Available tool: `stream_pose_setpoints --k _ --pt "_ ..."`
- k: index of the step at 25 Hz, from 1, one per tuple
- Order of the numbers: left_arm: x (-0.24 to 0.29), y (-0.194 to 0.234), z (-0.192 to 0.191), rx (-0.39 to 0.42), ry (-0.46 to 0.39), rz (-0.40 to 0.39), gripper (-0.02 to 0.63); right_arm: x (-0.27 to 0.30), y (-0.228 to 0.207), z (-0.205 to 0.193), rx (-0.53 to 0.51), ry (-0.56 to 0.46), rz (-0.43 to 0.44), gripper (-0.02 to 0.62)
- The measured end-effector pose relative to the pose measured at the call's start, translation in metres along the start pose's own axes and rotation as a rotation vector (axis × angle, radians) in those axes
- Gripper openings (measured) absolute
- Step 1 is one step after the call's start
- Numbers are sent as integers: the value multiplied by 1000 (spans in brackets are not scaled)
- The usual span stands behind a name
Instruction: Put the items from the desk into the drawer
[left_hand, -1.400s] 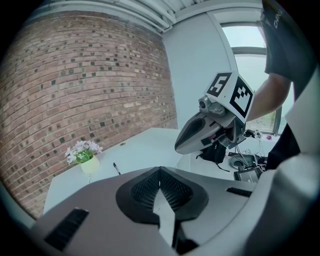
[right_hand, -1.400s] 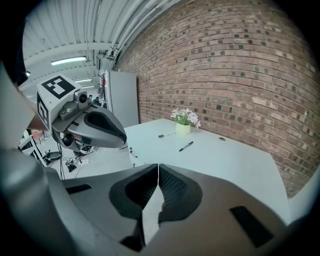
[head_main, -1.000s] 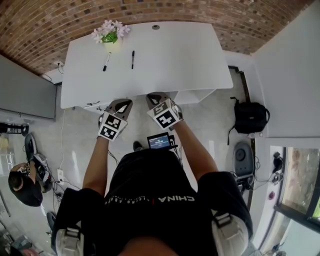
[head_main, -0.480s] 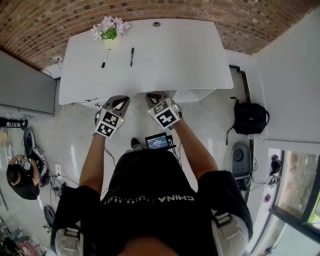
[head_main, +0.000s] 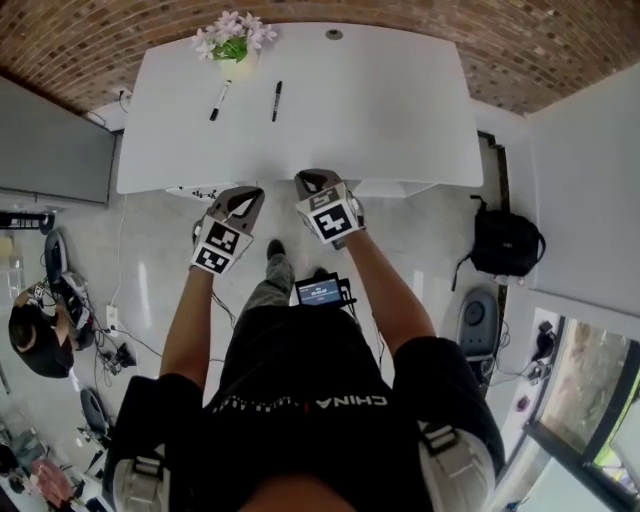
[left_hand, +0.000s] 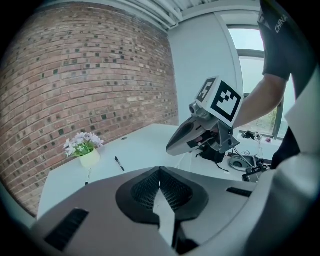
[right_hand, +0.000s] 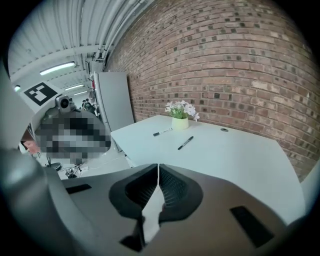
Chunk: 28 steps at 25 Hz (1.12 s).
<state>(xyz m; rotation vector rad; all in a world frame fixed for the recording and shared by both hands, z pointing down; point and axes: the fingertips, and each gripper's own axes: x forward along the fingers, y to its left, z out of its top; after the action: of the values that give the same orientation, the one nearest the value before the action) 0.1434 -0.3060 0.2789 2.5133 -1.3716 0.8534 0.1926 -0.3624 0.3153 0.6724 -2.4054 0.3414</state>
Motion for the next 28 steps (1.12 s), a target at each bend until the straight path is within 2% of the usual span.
stream_pose_setpoints --k 7,13,18,22,28 --pt "22 59 -7 -25 -18 -37 12 69 -13 26 53 40 4 18" --pt "48 112 -27 -52 1 -64 12 130 -40 45 122 59 -51 20" --pt "66 134 -40 -75 13 -89 12 169 -67 49 205 72 -117 23" --pt "78 148 -48 -88 18 -106 12 201 -81 55 282 81 -123 81" --pt "87 165 -62 -114 35 -116 12 239 -102 59 335 120 -182 83"
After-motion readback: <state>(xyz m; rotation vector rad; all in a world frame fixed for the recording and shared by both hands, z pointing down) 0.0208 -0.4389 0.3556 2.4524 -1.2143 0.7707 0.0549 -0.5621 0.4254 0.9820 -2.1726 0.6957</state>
